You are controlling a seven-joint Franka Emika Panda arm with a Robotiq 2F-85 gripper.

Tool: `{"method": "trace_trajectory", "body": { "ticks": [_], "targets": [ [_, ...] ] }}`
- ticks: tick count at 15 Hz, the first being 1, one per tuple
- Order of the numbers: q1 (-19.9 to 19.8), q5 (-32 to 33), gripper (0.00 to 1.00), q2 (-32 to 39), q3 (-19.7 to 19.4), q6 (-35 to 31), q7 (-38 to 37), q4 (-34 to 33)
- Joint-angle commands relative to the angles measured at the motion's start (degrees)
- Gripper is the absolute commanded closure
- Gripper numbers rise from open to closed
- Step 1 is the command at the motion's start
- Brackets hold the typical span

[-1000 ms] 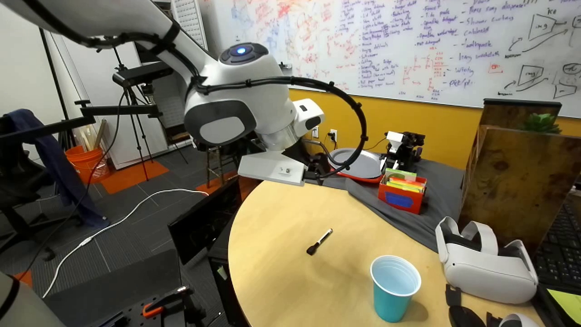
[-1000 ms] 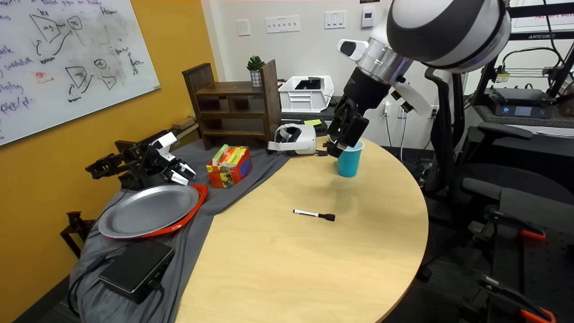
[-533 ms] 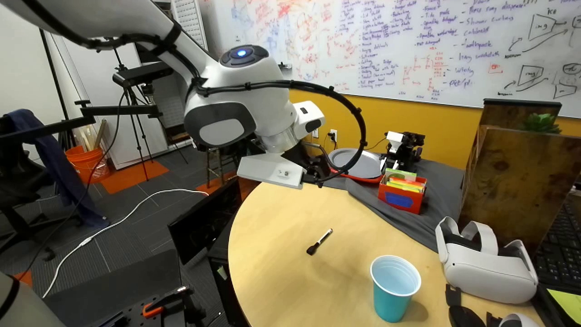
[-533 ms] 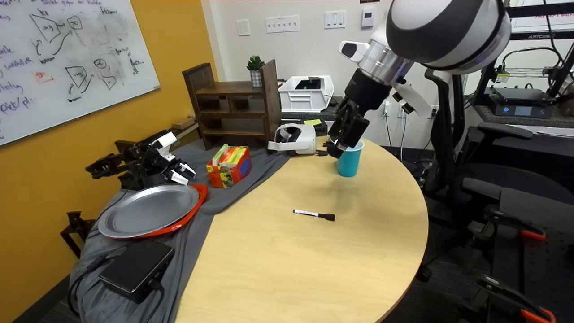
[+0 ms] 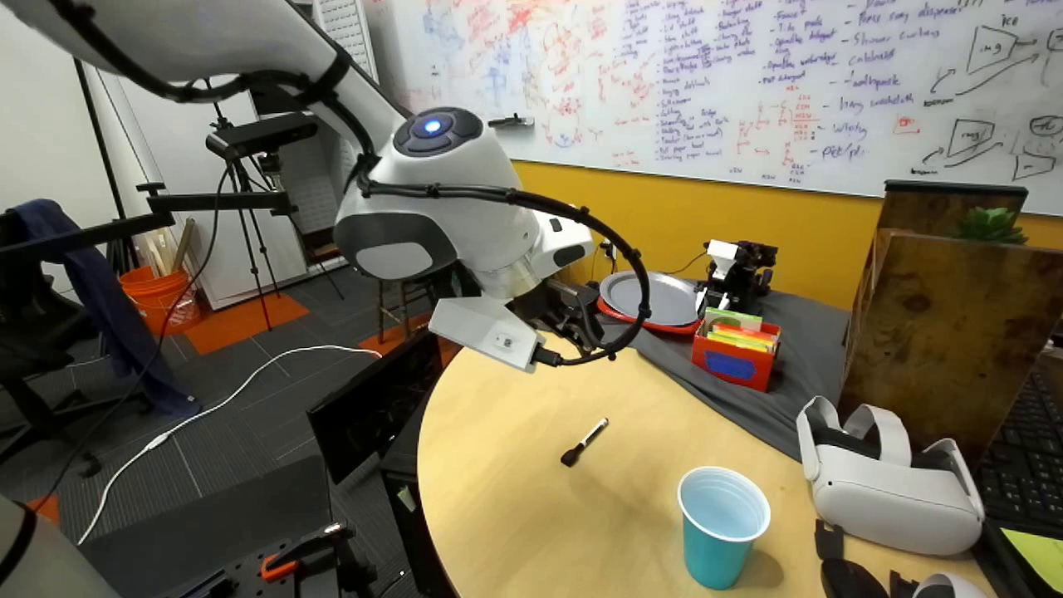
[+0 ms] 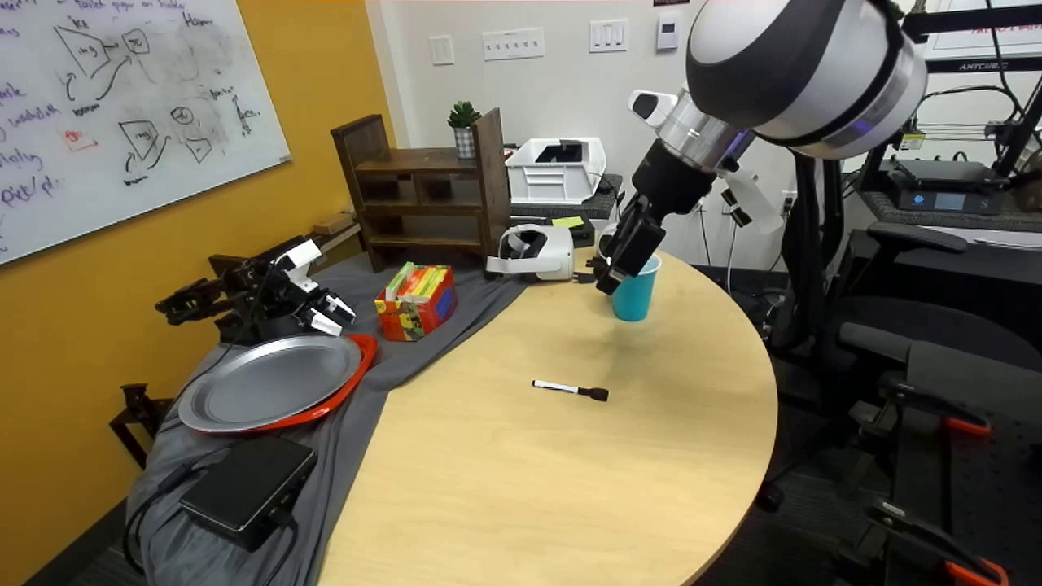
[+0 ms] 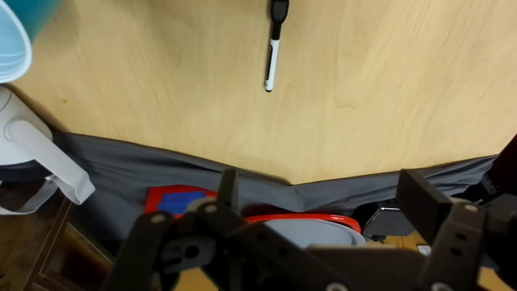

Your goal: Move the black marker to the left side of the table

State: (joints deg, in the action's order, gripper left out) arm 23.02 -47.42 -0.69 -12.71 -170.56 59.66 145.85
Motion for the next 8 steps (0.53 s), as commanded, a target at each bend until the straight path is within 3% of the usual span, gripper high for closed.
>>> {"method": "trace_trajectory", "body": {
  "ticks": [1, 8],
  "targets": [
    [0.5, -8.0, 0.0, 3.5, 0.4, -1.1, 6.2, -2.7],
    [-1.3, -18.4, 0.0, 12.4, 1.1, 1.1, 15.9, -9.8]
  ]
}}
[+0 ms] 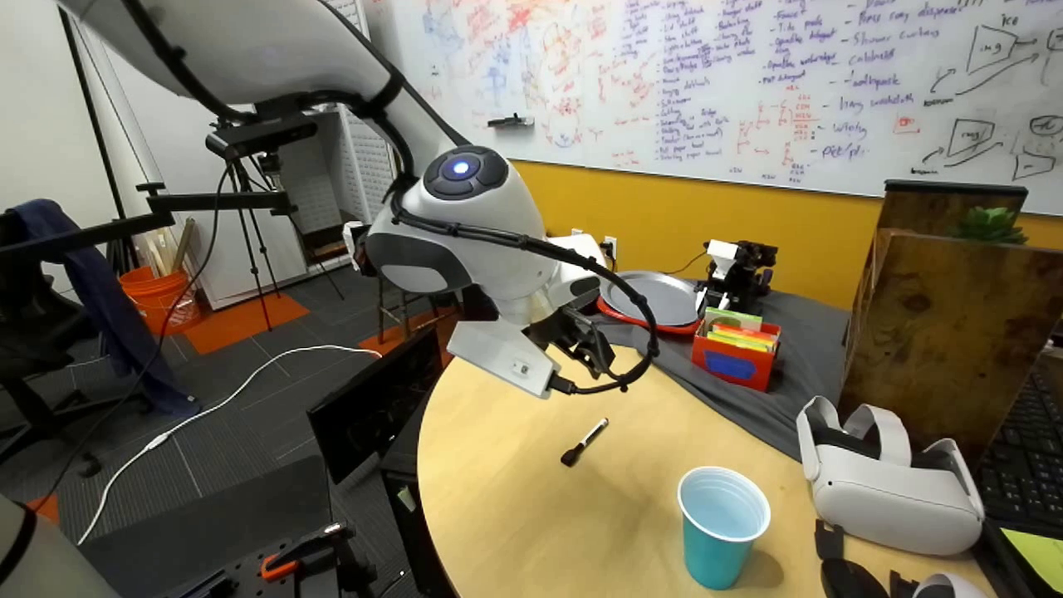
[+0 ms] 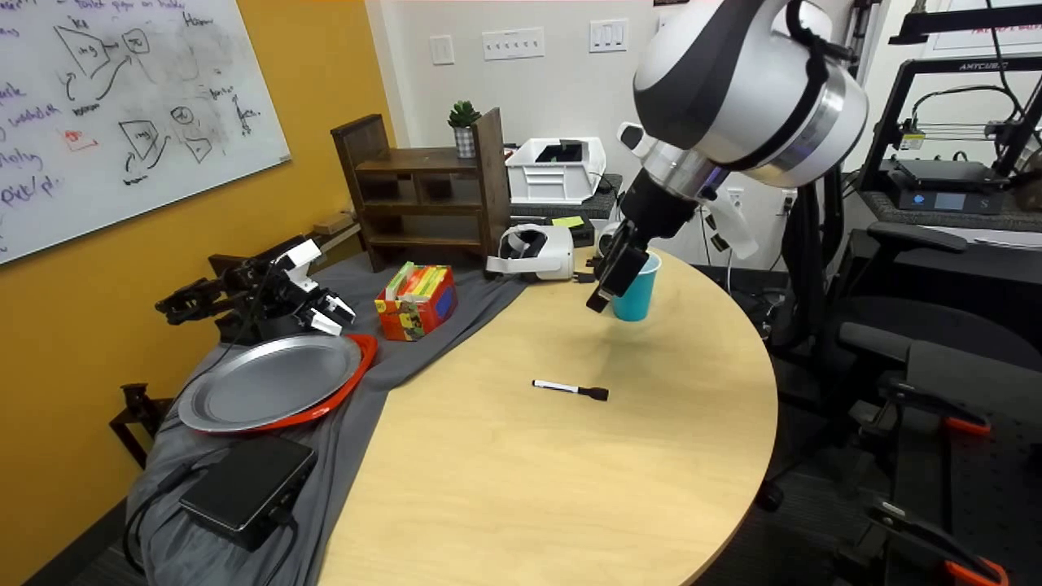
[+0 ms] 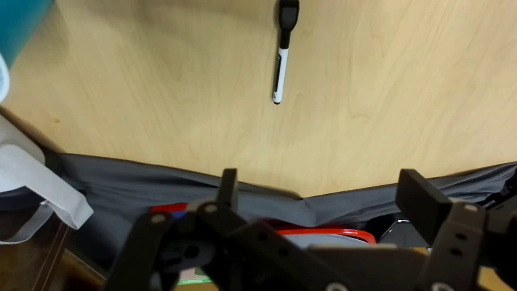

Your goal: Move the black marker to the left side of the table

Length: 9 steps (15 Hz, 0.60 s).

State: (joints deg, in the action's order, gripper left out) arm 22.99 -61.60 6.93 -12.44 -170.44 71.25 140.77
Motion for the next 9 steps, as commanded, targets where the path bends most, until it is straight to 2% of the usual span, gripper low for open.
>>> {"method": "trace_trajectory", "body": {
  "ticks": [1, 9],
  "targets": [
    [-1.4, -5.1, 0.0, 6.2, 0.9, 1.4, 5.5, -6.1],
    [-2.7, -6.7, 0.0, 14.2, 1.8, 8.0, 7.8, -11.8]
  ]
}}
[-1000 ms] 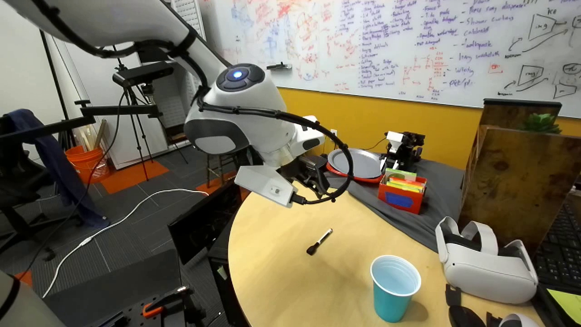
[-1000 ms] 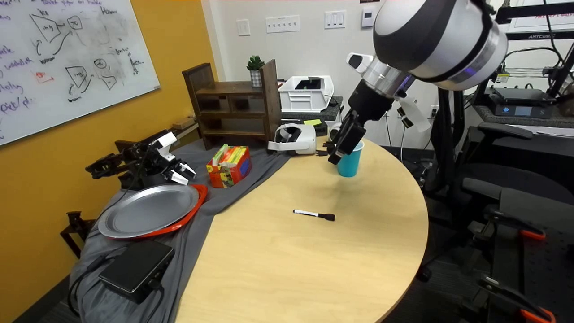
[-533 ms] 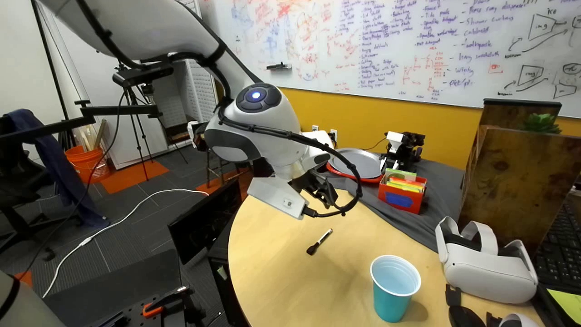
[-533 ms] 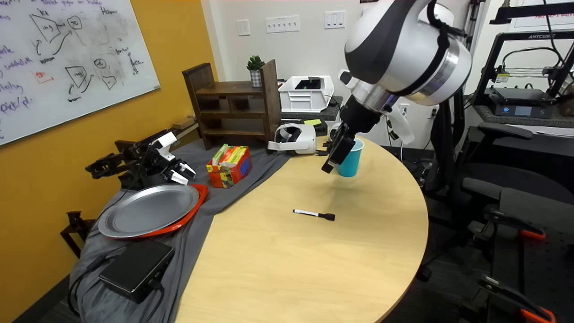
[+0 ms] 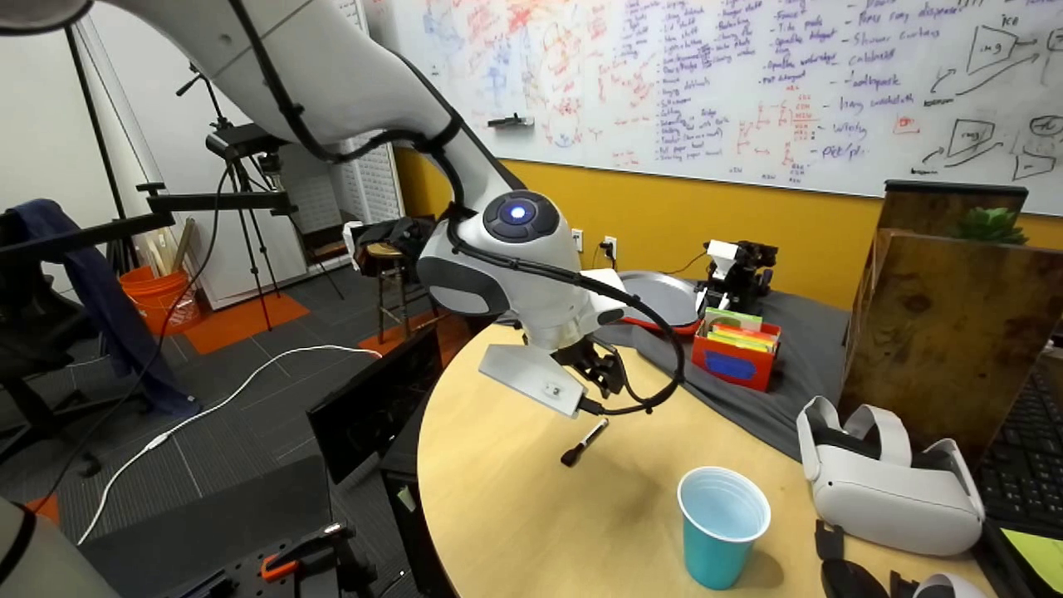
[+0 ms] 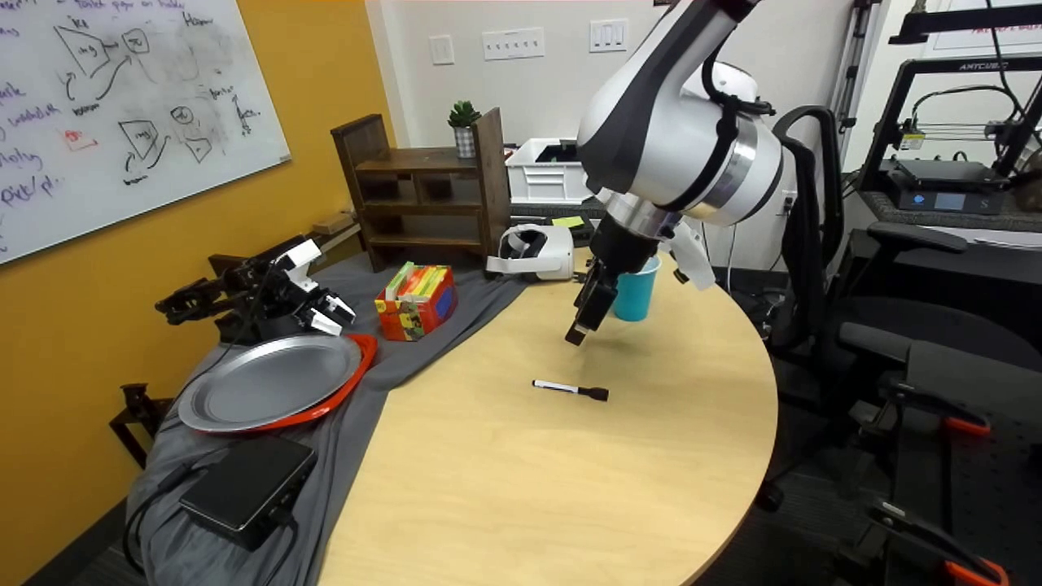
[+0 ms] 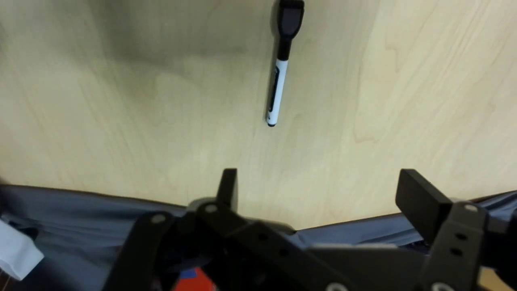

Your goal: Move the black marker to the left side of the table

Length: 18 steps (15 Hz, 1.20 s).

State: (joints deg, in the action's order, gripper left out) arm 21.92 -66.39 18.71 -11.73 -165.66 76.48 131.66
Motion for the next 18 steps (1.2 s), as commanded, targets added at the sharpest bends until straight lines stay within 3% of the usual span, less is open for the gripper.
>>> {"method": "trace_trajectory", "body": {
  "ticks": [1, 13, 18],
  "targets": [
    [-1.6, -1.5, 0.0, 3.0, 1.0, 4.0, 2.0, -2.8],
    [0.7, 4.1, 0.0, 8.7, -0.6, 4.8, -6.5, -4.8],
    [1.9, 9.0, 0.0, 12.0, -2.1, 4.2, -13.9, -8.0]
  ]
}}
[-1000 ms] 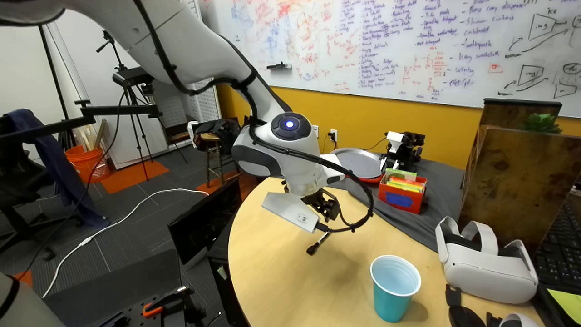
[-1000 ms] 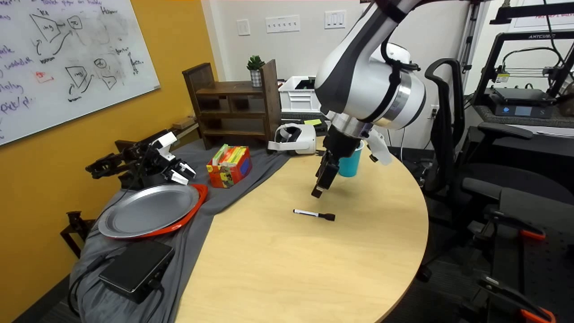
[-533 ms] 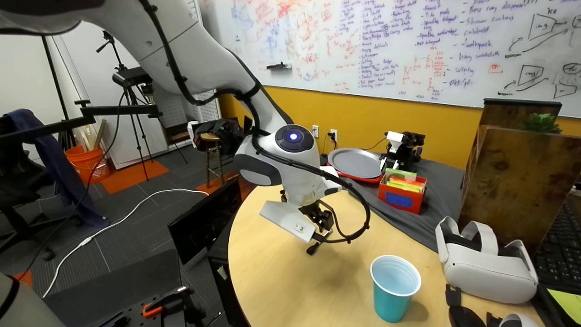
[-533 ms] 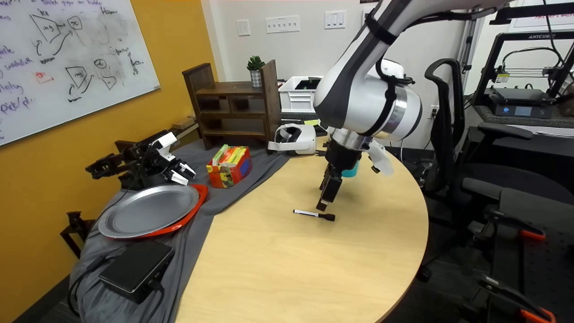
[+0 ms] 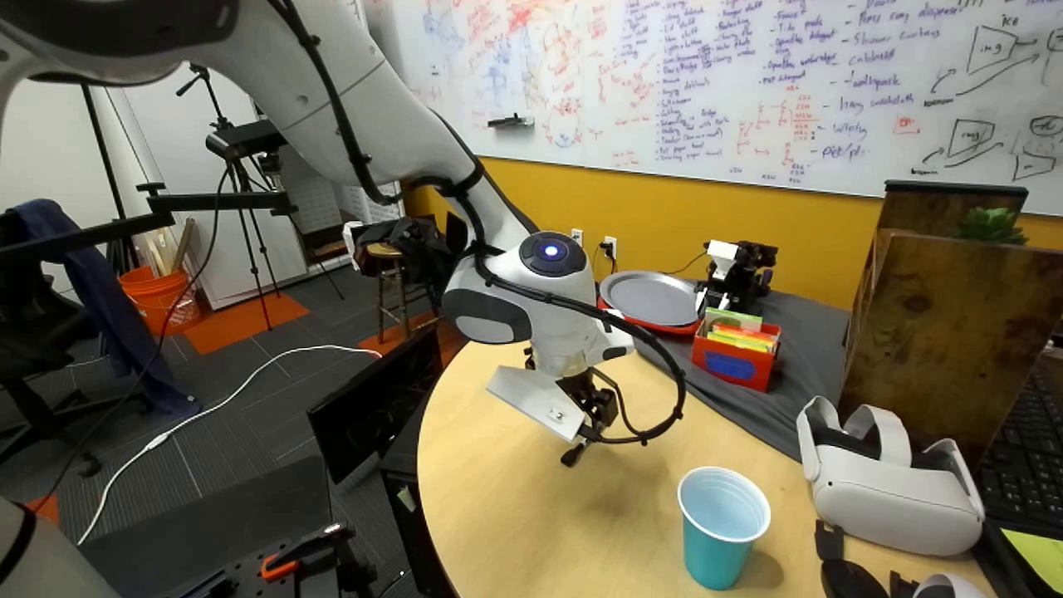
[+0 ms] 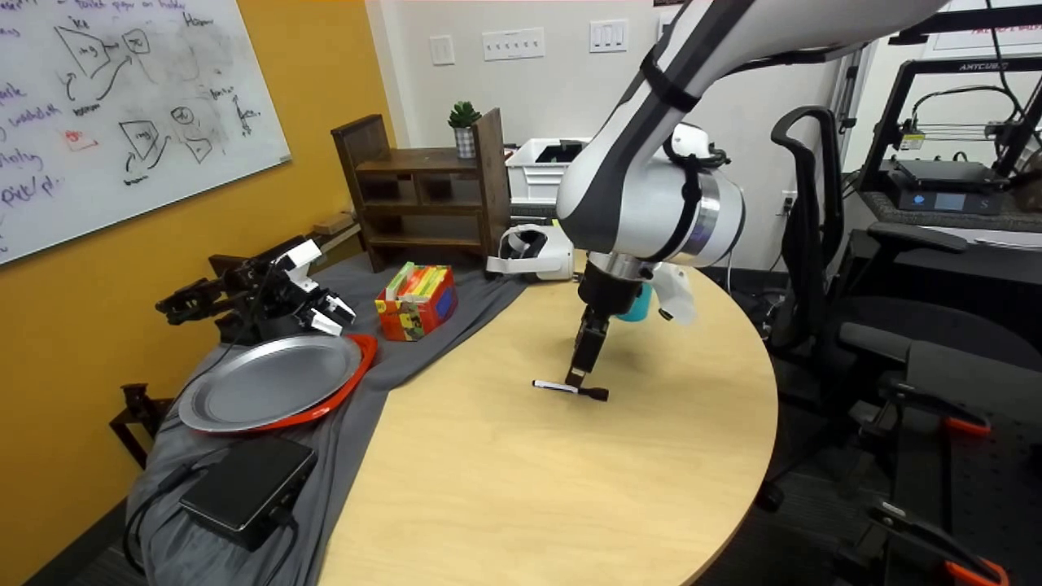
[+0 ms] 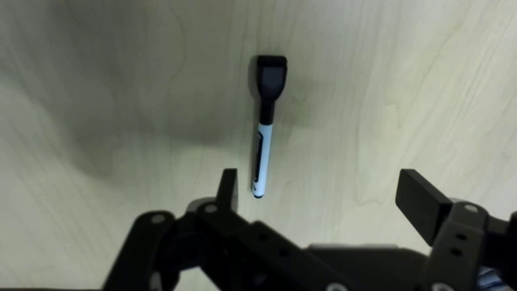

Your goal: Move the black marker to the left side of the table

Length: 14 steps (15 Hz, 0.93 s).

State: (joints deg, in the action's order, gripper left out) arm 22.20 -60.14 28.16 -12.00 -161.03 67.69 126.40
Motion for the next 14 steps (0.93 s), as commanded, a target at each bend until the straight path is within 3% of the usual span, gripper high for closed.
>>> {"method": "trace_trajectory", "body": {
  "ticks": [1, 8, 9, 14],
  "targets": [
    [1.8, 3.7, 0.0, 3.1, -2.1, -0.2, -6.5, -3.4],
    [2.3, 8.3, 0.0, 6.3, -3.5, 1.2, -12.9, -6.6],
    [-5.4, 16.3, 0.0, 5.3, 4.1, -1.8, -18.2, -5.9],
    [-14.2, 34.9, 0.0, 5.8, 11.6, -1.0, -33.0, -6.5]
  ]
}}
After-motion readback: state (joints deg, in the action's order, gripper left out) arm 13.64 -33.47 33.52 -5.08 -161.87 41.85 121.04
